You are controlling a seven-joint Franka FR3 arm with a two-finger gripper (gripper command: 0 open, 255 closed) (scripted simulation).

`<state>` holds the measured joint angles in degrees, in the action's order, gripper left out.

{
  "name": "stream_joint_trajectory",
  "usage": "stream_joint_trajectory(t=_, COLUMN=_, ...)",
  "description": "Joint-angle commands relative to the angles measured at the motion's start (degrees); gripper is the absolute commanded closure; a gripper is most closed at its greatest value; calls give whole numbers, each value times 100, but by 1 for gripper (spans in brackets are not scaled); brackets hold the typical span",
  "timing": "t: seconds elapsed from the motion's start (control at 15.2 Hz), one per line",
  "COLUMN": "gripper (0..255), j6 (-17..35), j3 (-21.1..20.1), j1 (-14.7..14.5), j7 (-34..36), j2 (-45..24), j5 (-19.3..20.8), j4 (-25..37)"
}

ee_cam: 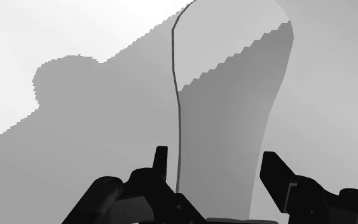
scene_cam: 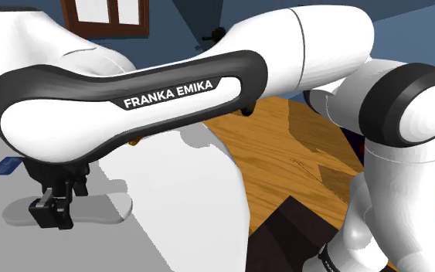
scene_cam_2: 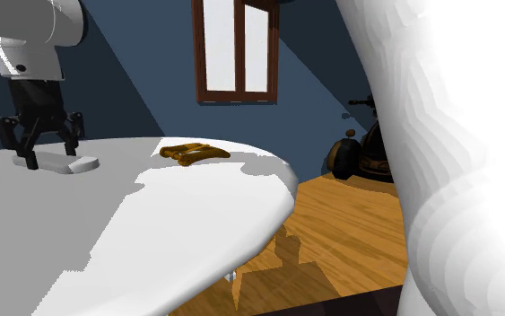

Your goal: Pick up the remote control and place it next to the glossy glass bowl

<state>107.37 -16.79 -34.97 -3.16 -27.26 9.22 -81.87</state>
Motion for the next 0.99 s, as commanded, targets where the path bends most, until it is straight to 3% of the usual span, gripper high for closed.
stream_joint_trajectory(t=0.0, gripper=255, j6=143, j3=5, j1=-1, j7=18, j2=-30, j5=13, j4=-111)
stream_joint_trajectory(t=0.92, gripper=255, j6=1065, j3=73, j1=-6, j7=118, j2=-362, j5=140, j4=-715)
